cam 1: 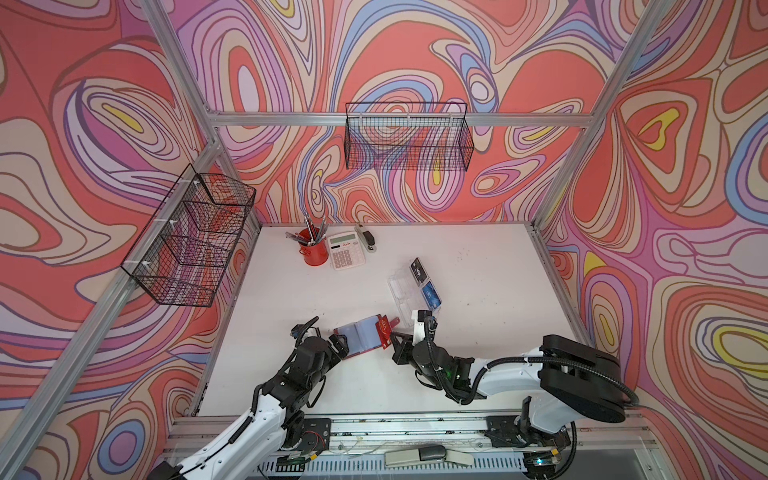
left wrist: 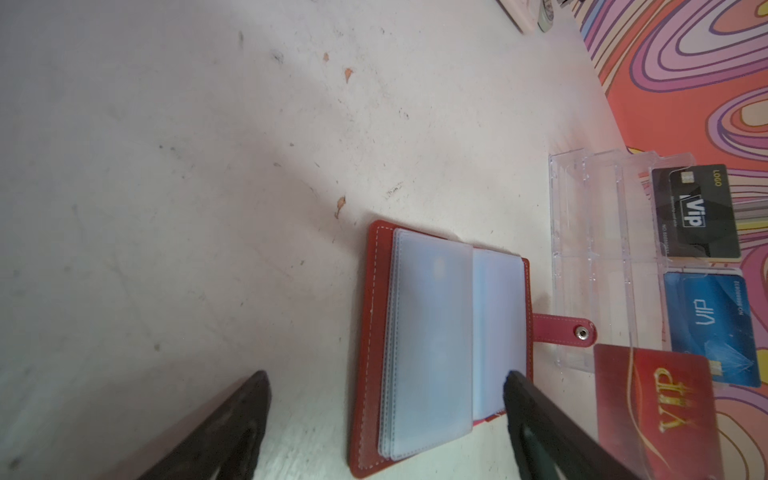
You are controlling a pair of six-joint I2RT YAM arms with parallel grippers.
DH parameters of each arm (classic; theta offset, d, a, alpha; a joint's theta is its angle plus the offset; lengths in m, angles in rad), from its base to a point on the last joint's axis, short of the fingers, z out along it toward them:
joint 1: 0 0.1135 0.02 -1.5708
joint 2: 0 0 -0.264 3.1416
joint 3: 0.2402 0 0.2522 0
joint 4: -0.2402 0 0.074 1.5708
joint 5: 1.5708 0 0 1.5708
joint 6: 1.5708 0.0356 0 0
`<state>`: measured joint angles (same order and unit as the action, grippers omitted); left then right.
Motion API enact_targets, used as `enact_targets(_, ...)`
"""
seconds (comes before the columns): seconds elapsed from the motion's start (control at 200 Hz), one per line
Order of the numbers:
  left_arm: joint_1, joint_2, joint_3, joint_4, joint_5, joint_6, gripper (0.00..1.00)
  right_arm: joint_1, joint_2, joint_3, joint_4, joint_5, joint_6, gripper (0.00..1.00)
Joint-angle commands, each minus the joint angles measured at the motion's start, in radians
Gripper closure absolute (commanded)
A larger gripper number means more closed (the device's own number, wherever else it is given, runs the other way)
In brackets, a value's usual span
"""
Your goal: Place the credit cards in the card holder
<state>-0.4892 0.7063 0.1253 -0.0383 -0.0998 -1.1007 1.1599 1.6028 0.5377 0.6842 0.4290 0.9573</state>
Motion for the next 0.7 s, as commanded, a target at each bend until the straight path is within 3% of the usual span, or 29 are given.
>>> enact_targets(0.0, 0.003, 0.073, 0.02, -0.028, 0.027, -0.031, 0.11, 0.003, 0.062, 0.02, 0.129, -0.035, 0.04, 1.0)
enact_targets(0.346, 0.004, 0.215, 0.059, 0.011, 0.074, -0.023, 0.12, 0.003, 0.198, 0.08, 0.182, -0.061, 0.052, 1.0)
enact_targets(0.696, 0.002, 0.245, 0.062, 0.038, 0.093, -0.015, 0.12, -0.01, 0.347, 0.216, 0.12, -0.109, 0.02, 1.0)
